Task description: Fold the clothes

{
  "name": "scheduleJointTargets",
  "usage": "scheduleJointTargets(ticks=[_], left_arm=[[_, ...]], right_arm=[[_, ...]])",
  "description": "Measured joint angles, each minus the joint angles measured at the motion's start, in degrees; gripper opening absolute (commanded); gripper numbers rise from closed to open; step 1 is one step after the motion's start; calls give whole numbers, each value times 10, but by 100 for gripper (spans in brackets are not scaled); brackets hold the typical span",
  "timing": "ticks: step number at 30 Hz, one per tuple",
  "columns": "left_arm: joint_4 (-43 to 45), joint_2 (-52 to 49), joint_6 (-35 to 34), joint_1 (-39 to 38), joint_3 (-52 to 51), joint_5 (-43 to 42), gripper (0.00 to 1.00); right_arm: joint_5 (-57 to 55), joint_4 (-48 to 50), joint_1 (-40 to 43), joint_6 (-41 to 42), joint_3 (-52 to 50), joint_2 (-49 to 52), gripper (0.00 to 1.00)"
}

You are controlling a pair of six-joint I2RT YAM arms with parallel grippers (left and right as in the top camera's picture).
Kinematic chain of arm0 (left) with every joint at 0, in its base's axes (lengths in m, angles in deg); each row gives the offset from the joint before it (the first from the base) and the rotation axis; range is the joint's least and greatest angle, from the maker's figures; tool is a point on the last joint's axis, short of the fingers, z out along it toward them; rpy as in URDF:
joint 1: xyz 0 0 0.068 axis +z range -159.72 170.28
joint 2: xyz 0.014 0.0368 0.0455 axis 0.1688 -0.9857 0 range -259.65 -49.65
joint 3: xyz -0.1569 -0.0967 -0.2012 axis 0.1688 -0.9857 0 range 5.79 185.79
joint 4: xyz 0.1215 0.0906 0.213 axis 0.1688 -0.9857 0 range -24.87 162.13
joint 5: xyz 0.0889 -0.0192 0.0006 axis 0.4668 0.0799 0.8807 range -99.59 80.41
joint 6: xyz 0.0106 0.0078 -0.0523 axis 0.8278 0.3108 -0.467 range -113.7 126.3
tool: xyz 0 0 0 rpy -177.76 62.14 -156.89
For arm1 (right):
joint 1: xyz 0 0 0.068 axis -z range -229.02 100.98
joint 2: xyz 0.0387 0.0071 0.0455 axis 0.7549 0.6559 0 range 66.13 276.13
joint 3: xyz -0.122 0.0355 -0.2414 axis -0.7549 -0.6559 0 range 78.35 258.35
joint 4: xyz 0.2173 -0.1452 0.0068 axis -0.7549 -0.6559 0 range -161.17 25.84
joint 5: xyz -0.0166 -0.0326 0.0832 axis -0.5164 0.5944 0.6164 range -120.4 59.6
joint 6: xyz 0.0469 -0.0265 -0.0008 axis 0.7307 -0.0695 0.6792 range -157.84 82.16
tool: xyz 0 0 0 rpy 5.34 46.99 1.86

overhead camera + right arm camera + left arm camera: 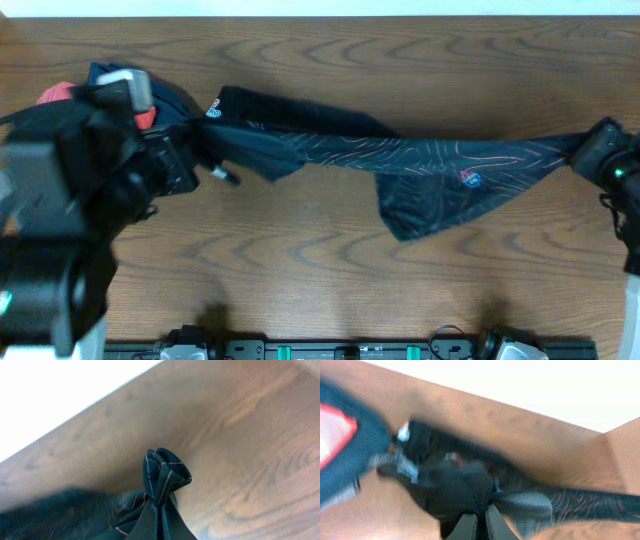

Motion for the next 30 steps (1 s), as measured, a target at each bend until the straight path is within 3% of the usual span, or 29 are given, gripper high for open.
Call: scheduleJointTargets(ticks=[10, 20, 24, 30], left_arm=[[-1, 25, 5, 0, 77, 0, 6], [31, -169, 7, 0, 77, 0, 6], [126, -274, 6, -1, 75, -4, 6], [398, -402, -16, -3, 69, -56, 6]], right_arm=[[-61, 5, 0, -13, 76, -21, 1], [-8, 14, 0, -51, 75, 153, 1], [5, 88, 0, -47, 74, 232, 1], [16, 264, 3, -12, 73, 283, 1]])
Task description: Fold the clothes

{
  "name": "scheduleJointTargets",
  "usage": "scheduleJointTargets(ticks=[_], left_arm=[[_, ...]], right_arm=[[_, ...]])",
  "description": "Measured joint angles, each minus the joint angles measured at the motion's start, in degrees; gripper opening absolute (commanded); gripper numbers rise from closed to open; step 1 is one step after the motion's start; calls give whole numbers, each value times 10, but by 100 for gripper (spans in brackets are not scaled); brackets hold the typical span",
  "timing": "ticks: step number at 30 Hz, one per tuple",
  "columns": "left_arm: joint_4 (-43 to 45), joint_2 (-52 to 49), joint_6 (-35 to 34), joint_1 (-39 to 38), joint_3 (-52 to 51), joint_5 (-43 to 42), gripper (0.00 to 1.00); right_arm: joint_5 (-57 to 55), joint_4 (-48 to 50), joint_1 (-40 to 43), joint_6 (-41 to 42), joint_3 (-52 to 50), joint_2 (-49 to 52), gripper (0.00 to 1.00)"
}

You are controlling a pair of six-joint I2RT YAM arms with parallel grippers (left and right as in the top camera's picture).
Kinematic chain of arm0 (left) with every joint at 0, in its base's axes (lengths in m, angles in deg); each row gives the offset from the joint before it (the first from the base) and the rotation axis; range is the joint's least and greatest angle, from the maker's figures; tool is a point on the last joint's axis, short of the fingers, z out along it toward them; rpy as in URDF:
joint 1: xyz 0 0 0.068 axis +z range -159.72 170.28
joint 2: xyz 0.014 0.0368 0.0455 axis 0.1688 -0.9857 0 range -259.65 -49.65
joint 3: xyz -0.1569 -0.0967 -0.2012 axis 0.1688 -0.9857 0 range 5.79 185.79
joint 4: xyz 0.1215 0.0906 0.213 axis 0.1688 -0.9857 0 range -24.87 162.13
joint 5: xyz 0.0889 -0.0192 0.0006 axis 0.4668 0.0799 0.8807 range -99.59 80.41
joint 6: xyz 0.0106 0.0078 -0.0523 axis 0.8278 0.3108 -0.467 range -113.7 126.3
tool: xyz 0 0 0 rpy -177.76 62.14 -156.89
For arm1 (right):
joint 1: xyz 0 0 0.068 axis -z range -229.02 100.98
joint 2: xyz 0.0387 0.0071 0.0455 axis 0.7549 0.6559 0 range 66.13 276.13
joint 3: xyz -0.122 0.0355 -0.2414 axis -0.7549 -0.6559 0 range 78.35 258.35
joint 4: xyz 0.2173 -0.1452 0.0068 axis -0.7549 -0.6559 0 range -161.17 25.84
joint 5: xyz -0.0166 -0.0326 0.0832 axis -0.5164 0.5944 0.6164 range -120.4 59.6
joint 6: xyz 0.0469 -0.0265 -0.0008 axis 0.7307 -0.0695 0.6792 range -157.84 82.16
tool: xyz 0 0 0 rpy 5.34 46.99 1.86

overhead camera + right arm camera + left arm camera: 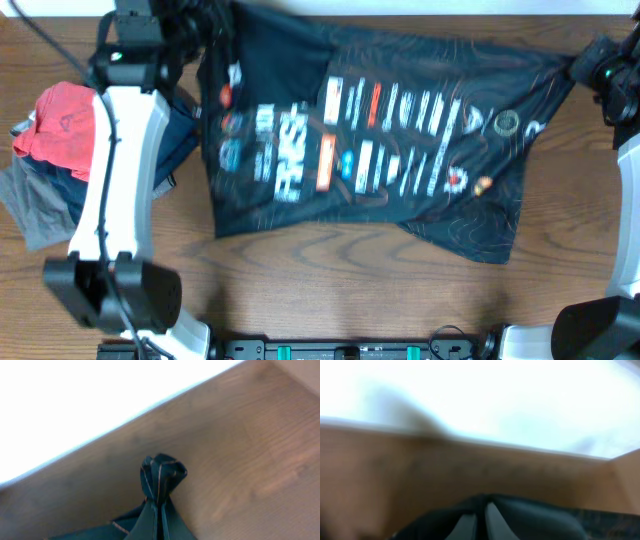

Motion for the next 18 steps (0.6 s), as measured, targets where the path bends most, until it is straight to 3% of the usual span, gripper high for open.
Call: scheduleJointTargets(ticks=[4, 8, 12, 18], left_arm=[[147, -12, -52, -1, 3, -22, 6], [156, -10, -78, -1, 74, -34, 6], [79, -2, -68, -2, 175, -41, 6], [-184, 43, -30, -1, 227, -56, 6]], right_arm=[[3, 29, 18, 26, 52, 0, 1], [5, 15, 40, 35, 140, 0, 1], [6, -27, 58, 26, 197, -13, 1], [-46, -192, 69, -10, 205, -20, 1]])
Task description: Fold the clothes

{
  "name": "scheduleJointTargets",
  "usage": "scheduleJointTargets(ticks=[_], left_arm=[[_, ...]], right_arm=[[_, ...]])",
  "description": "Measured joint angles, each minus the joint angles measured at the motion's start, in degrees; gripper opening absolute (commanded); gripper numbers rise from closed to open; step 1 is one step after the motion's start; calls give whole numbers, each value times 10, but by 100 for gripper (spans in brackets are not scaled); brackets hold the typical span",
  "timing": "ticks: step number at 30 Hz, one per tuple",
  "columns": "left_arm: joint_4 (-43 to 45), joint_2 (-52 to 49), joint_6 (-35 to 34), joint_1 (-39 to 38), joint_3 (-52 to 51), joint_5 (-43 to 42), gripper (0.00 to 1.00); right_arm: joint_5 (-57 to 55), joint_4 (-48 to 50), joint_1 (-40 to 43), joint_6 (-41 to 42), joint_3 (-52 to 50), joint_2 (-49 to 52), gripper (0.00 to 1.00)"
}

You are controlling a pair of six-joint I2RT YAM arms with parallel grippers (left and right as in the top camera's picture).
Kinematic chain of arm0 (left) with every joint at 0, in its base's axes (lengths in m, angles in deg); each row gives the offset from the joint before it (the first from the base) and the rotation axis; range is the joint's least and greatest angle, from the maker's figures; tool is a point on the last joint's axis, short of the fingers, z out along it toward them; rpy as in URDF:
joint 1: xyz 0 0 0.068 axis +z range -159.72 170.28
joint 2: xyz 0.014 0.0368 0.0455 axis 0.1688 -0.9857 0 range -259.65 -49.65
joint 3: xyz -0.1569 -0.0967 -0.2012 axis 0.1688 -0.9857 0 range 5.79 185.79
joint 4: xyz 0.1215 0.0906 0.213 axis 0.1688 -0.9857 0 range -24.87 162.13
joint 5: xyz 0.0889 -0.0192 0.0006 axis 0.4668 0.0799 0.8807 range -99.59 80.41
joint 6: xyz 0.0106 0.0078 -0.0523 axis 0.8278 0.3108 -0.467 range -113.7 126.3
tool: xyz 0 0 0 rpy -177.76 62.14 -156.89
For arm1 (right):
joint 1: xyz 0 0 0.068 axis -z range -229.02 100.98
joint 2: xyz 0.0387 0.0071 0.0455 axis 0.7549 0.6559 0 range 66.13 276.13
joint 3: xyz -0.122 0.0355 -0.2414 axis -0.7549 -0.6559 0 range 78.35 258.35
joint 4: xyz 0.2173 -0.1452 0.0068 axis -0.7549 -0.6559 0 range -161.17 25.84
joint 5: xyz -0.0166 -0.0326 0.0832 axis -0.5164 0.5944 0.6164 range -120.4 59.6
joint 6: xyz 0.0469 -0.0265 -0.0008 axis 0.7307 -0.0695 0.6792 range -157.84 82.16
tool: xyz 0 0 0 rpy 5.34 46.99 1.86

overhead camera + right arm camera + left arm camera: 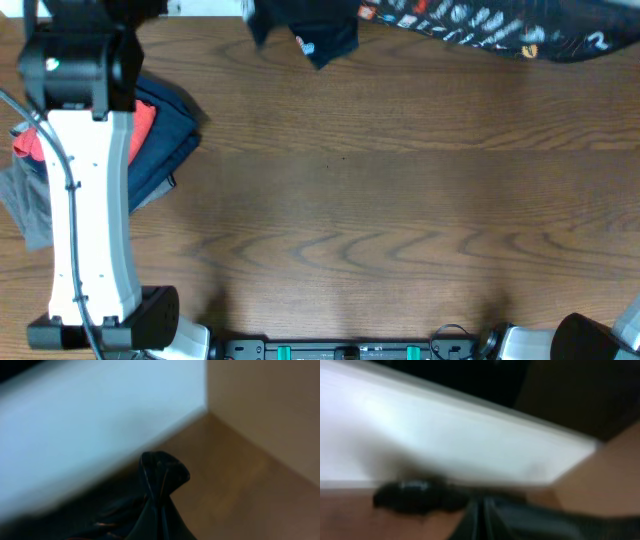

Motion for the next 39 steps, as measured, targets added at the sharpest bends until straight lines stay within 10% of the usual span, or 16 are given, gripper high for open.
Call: scheduleJointTargets(ticks=[6, 15, 21, 24, 26, 39], left_arm=[[-294, -6, 51, -12, -38, -5, 6], [-422, -16, 123, -72, -241, -11, 6], [-307, -17, 139, -115, -387, -11, 8], [-209, -17, 143, -140, -443, -11, 56], [-145, -18, 134, -157, -481, -12, 68], [198, -49, 50, -218, -627, 6, 77]], right_arm=[[-50, -130, 0, -18, -62, 13, 1], [-86, -200, 9, -20, -239, 17, 1], [-111, -198, 17, -11, -303, 17, 1], [-117, -196, 17, -7, -304, 17, 1], [-121, -196, 17, -4, -304, 17, 1], [-123, -196, 17, -1, -304, 17, 1]])
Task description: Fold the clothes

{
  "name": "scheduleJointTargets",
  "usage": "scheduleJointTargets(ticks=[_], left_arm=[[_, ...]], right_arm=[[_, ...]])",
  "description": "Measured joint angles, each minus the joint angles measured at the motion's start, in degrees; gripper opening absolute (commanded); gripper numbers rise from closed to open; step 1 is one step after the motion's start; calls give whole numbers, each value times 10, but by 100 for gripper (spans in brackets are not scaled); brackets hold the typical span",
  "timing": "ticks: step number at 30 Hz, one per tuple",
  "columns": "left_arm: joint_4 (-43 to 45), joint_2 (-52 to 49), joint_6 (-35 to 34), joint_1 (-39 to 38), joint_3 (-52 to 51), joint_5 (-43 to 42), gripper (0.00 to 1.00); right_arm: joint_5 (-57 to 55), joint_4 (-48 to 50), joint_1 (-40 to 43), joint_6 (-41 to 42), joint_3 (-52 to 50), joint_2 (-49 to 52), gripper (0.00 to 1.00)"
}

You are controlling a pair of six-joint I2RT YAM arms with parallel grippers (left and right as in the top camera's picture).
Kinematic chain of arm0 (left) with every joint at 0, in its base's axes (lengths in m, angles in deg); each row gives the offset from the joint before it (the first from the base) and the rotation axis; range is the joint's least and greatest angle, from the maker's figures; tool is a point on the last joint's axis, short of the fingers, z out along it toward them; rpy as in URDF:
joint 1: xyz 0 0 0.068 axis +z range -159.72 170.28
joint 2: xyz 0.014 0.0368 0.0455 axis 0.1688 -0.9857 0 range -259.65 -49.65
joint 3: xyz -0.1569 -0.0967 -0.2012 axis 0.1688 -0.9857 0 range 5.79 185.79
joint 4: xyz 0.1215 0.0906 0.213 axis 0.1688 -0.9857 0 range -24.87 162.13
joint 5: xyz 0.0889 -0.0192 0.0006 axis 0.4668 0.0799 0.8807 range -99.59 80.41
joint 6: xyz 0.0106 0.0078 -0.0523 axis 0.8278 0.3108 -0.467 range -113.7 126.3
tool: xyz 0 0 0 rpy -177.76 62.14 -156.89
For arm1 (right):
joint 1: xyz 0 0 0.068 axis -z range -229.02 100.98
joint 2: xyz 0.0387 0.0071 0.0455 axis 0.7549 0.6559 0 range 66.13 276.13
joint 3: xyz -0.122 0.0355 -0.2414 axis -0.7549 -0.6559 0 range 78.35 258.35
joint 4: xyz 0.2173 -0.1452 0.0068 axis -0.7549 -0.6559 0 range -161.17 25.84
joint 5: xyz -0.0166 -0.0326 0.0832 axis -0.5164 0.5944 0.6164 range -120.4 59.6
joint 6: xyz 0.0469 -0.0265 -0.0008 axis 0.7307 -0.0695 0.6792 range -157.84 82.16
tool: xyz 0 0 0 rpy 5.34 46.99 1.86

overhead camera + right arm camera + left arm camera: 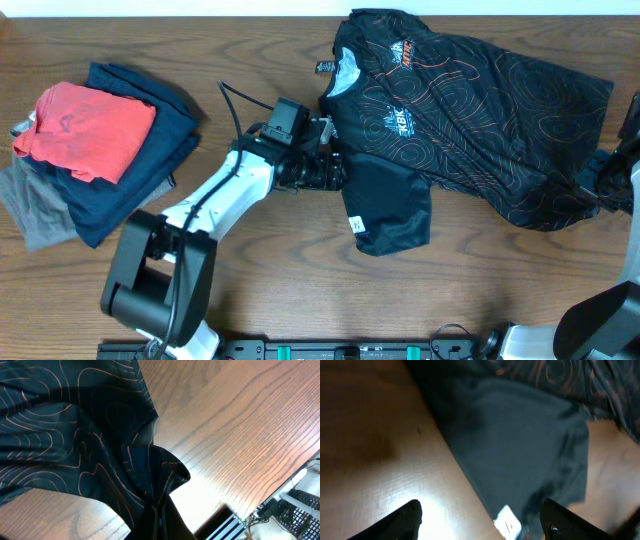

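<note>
A black T-shirt (470, 110) with orange contour lines lies spread over the far right of the wooden table (300, 290), collar toward the far edge. Its left sleeve (390, 205) carries a white tag (355, 224) and points toward the front. My left gripper (335, 172) sits low beside that sleeve. In the left wrist view it (482, 520) is open, its fingers (409, 517) wide apart over the dark sleeve (520, 450) and the tag (507, 521). My right gripper (600, 188) is at the right edge, shut (159, 515) on a bunched corner of the shirt (75, 425).
A pile of folded clothes (90, 150) lies at the far left: a red piece (85, 130) on navy, on grey. Bare wood (240, 425) runs along the front of the table. The rail with the arm bases (350, 350) lines the near edge.
The shirt was held up at the far edge of the table, mostly out of the overhead view. It now lies spread on the table. My left gripper has let go and is open. The right still grips.
First the shirt hung as a twisted band stretched between both shut grippers across mid-table. Then it was spread wide, printed side up, near the far edge. Then it was lifted beyond that edge. Now it lies flat, contour side up, held only by the right gripper.
</note>
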Motion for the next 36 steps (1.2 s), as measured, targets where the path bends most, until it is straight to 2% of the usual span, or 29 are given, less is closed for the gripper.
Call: scheduleJointTargets(ticks=[8, 16, 18, 20, 22, 24, 25, 31, 36], left_arm=[[86, -78, -24, -15, 0, 9, 77], [161, -106, -33, -54, 9, 8, 76], [171, -113, -41, -67, 14, 9, 66], [177, -120, -45, -78, 16, 12, 46], [179, -125, -45, -88, 18, 18, 35], [191, -131, -50, -94, 18, 21, 19], [192, -133, -53, -96, 18, 24, 7], [179, -137, -55, -89, 18, 25, 6], [58, -100, -50, -48, 15, 44, 6]], right_arm=[[2, 0, 0, 0, 0, 0, 1], [3, 0, 0, 0, 0, 0, 1], [3, 0, 0, 0, 0, 0, 1], [3, 0, 0, 0, 0, 0, 1], [4, 0, 0, 0, 0, 0, 1], [4, 1, 0, 0, 0, 0, 1], [5, 1, 0, 0, 0, 0, 1], [6, 3, 0, 0, 0, 0, 1], [6, 2, 0, 0, 0, 0, 1]])
